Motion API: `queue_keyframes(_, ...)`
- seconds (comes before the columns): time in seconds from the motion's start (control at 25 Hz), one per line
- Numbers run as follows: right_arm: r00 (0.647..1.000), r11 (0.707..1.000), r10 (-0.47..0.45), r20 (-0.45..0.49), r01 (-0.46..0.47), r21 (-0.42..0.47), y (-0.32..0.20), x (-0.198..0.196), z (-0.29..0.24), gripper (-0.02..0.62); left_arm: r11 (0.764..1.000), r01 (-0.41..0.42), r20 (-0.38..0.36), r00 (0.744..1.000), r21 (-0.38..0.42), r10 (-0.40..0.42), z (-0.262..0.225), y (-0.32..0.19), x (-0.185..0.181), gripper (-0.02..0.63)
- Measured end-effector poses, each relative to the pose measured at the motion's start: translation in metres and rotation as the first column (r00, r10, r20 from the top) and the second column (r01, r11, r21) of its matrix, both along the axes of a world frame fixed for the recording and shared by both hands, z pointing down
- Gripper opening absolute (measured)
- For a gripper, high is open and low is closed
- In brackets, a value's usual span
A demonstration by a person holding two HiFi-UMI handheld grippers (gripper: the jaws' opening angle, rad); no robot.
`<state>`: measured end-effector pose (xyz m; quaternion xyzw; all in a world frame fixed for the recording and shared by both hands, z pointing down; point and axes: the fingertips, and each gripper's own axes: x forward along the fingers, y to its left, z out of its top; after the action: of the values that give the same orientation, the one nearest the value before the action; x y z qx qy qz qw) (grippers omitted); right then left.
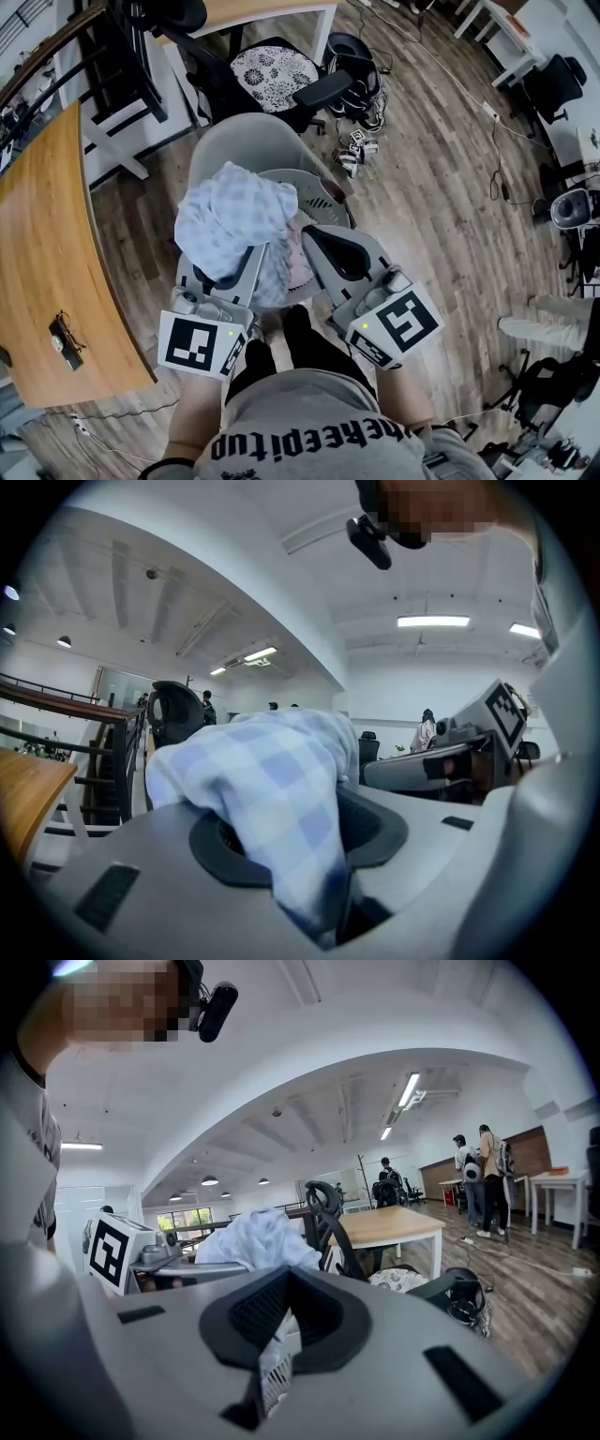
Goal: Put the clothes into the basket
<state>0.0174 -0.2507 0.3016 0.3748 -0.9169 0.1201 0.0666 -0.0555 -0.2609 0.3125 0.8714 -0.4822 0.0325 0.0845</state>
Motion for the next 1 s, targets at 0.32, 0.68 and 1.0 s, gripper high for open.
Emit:
queue_keyframes(0.32, 1.0, 0.999, -0.028, -0.004, 0.028, -0.046, -0.013, 0.005, 0.019, 0.009, 0.999, 0.019, 0.004, 1.0, -0.045, -0.019, 0.021, -0.012, 0.008, 0.173)
queue_keyframes(0.68, 0.999, 0.995, -0.04, -0.008, 0.039, -0.088, -0.015, 0.009, 0.039, 0.009, 0.995, 0.029, 0.01, 1.0, -0.094, -0.028, 0.052, -0.011, 0.013, 0.173)
queue_keyframes(1.0, 0.999, 0.99, -0.037, -0.008, 0.035, -0.137, -0.016, 0.017, 0.062, 0.009, 0.99, 0.036, 0.013, 0.999, -0.137, -0.034, 0.078, -0.014, 0.018, 0.173)
